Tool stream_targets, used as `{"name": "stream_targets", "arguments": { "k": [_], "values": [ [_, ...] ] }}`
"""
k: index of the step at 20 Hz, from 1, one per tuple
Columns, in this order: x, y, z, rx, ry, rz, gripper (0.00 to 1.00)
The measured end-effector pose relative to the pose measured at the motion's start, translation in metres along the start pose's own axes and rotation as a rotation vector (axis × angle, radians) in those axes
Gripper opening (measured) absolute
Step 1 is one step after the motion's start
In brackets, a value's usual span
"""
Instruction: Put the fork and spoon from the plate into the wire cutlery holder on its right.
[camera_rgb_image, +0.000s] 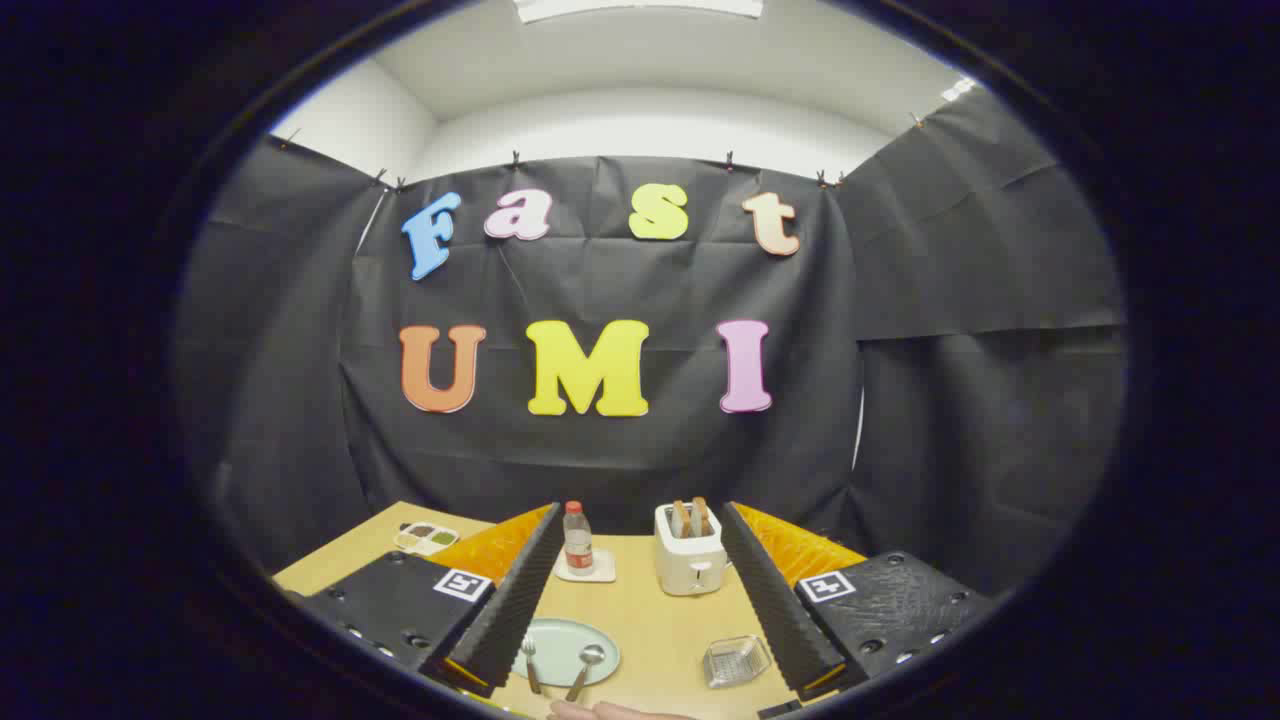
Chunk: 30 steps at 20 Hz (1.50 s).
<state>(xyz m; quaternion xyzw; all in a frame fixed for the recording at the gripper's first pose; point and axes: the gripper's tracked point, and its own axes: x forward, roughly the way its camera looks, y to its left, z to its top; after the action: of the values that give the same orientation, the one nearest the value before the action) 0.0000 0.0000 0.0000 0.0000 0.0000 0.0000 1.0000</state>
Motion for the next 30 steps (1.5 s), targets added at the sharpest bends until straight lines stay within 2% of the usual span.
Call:
{"name": "stream_targets", "arguments": {
  "k": [7, 19, 25, 30],
  "values": [
    [0.003, 0.008, -0.009, -0.055, 0.017, 0.038, 0.95],
    [0.027, 0.017, -0.060, -0.071, 0.127, 0.086, 0.96],
    [0.043, 0.033, -0.125, -0.074, 0.255, 0.109, 0.96],
    [0.064, 0.054, -0.215, -0.053, 0.434, 0.124, 0.96]
  ]
}}
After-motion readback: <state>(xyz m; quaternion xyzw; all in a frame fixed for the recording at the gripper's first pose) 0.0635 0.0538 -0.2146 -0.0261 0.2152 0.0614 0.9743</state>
